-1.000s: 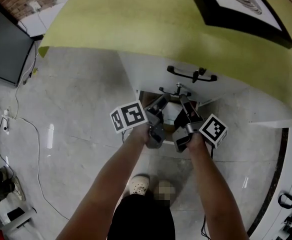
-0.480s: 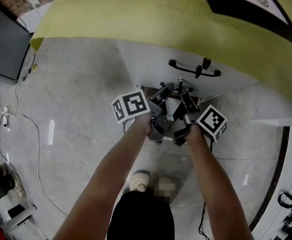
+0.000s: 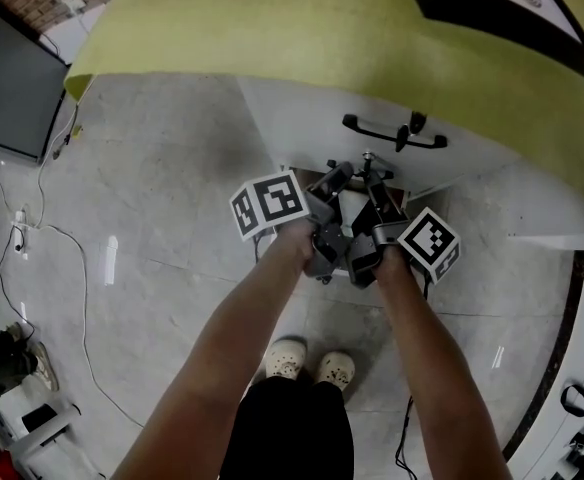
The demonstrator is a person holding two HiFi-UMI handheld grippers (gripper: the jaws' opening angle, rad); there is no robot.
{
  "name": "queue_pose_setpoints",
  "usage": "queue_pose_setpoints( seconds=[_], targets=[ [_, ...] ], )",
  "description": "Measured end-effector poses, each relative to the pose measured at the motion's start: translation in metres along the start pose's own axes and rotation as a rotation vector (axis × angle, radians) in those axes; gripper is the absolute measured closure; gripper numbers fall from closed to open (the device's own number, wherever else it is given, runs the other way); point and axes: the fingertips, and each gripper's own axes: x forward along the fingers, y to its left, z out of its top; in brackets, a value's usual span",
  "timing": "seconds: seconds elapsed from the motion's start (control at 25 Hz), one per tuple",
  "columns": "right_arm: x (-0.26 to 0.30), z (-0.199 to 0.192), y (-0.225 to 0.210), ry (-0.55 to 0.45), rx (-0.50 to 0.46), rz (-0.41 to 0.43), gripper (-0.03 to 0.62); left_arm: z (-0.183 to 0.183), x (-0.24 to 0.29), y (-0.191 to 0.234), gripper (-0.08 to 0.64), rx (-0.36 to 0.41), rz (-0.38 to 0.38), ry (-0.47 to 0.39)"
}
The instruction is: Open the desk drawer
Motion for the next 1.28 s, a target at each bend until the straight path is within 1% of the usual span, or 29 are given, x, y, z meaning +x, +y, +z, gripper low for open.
queue_pose_setpoints(
  seconds=[0.12, 0.4, 0.72, 1.0, 1.28],
  targets=[
    [0.000, 0.000, 0.000, 0.006, 0.004, 0.001, 0.529, 0.001, -0.001, -0.001, 0.497, 0.001, 0.007, -0.004],
    [-0.006, -0.005, 0.001, 0.020, 0.026, 0.003, 0.534, -0.005, -0.007, -0.001, 0.505, -0.030, 0.019, -0.019],
    [-0.020, -0.016, -0.001, 0.021, 0.059, -0.008, 0.538, -0.018, -0.020, 0.001, 0.506, -0.057, 0.053, -0.002],
    [-0.049, -0.042, 0.001, 0.029, 0.098, -0.030, 0.540, -0.042, -0.049, 0.005, 0.508, -0.069, 0.091, 0.018],
    [-0.074, -0.065, 0.000, 0.037, 0.122, -0.053, 0.540, -0.063, -0.075, 0.008, 0.511, -0.102, 0.097, 0.021]
  ],
)
